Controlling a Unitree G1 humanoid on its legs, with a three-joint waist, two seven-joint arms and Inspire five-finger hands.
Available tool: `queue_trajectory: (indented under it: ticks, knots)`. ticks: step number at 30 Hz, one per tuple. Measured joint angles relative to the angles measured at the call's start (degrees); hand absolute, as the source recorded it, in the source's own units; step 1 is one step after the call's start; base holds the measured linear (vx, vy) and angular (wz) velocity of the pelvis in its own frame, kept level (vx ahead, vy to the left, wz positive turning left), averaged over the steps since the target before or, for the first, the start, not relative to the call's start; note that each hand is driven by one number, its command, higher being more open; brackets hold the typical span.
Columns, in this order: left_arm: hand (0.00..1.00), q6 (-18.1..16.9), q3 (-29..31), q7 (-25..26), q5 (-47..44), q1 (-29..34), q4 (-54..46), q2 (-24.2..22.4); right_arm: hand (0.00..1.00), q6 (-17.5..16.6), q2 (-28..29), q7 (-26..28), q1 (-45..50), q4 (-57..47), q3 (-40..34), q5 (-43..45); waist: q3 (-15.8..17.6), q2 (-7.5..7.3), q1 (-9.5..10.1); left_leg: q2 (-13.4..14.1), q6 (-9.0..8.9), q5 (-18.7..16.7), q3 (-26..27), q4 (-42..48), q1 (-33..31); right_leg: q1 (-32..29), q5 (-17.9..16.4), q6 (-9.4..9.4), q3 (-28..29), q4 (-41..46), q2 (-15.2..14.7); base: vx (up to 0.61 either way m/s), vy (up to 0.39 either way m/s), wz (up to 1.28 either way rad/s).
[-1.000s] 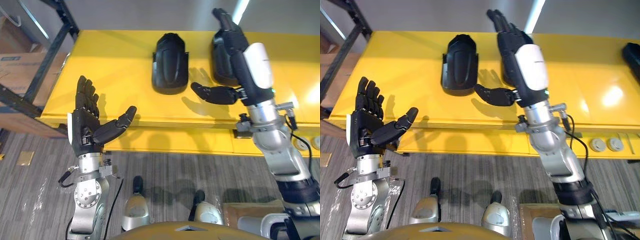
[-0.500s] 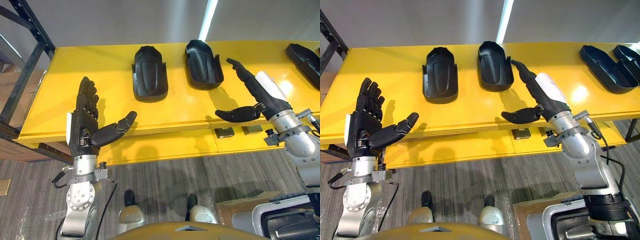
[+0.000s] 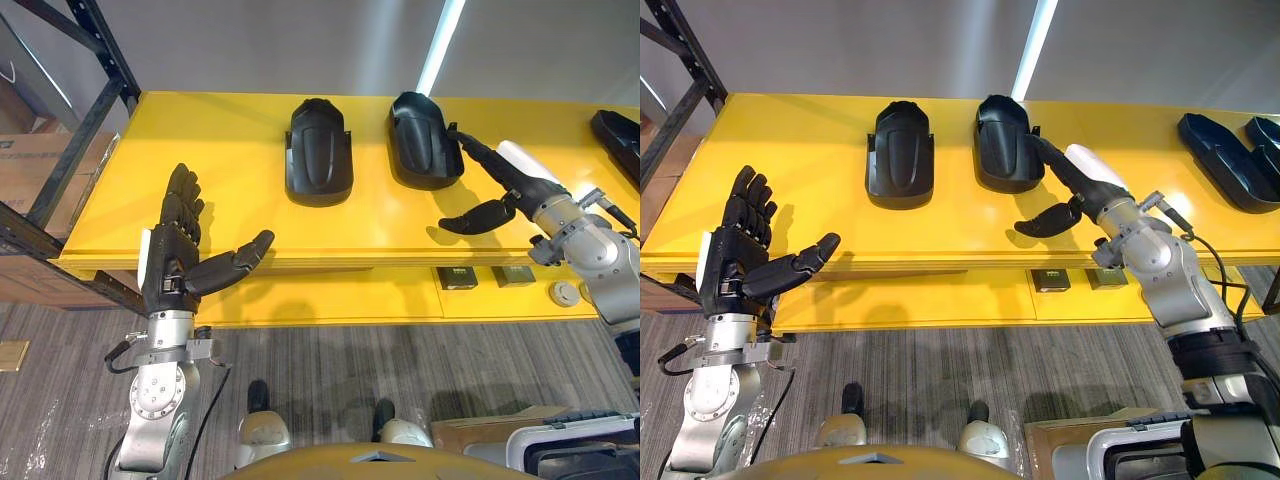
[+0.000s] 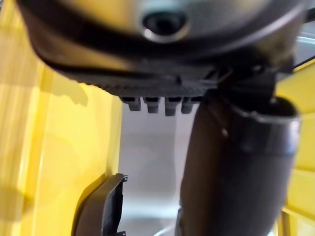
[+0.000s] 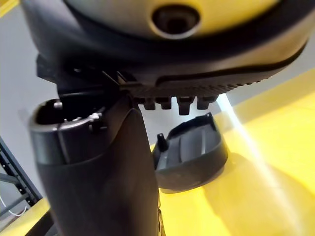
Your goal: Walk over and take three plastic housings, then place them on the shelf
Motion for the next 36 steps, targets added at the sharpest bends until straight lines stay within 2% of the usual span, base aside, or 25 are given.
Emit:
queue_trajectory:
  ticks: [7, 17, 20, 27, 32, 36]
  knots:
    - [1.0, 0.0, 0.19, -1.17, -0.01, -0.42, 0.09, 0.02, 1.0, -2.32, -1.65, 2.4, -5.68, 4.84, 6.1, 0.19, -0.01, 0.01, 1.45, -0.06, -0.04, 0.56, -0.61, 0.0, -0.17, 0.06, 0.17, -0.22, -0.45, 0.01, -0.01, -0.01, -0.003, 0.03]
    - [1.0, 0.09, 0.27, -1.5, -0.03, -0.82, 0.33, 0.16, 1.0, -1.52, -1.65, 6.88, -12.14, 16.36, 12.72, 1.44, 0.09, 0.21, 2.19, -0.03, 0.04, 0.95, -1.65, -0.01, -1.11, -0.04, 0.24, -0.39, -1.18, -0.17, 0.02, -0.02, -0.003, 0.04]
    - [1.0, 0.1, 0.2, -1.94, -0.04, -2.49, 3.28, 2.12, 1.0, -0.86, -1.65, 7.39, -14.04, 18.31, 15.26, 1.45, 0.14, 0.31, 2.75, 0.33, 0.1, 0.8, -1.7, 0.0, -1.57, 0.19, 1.0, -0.74, -1.17, -1.83, 0.6, 0.0, 0.0, 0.0]
    - [1.0, 1.0, 0.2, -2.49, -0.3, -2.95, 5.48, 3.08, 1.0, 0.47, -1.65, 9.9, -16.97, 20.65, 15.83, 2.55, 0.28, 0.06, 3.07, 0.37, 0.16, 1.05, -1.77, 0.01, -1.92, 0.63, 1.75, -0.46, -1.42, -2.97, 0.82, 0.01, -0.003, 0.01]
    - [1.0, 1.12, 0.22, -2.98, -0.3, -2.96, 5.49, 3.35, 1.0, 0.57, -1.65, 14.91, -18.2, 22.05, 16.11, 2.67, 0.5, -0.32, 3.1, 0.38, 0.19, 1.04, -1.73, 0.0, -1.55, 1.04, 1.74, -0.48, -1.46, -3.0, 0.85, 0.0, 0.0, 0.0]
    - [1.0, 1.2, 0.49, -3.61, -0.3, -2.97, 5.49, 3.46, 1.0, 1.44, -1.69, 16.11, -18.35, 22.97, 16.3, 2.63, 0.82, -0.93, 3.04, 0.49, 0.47, 0.42, -1.61, -0.01, -0.86, 1.87, 1.56, -0.65, -1.41, -3.17, 0.92, -0.01, -0.001, -0.01]
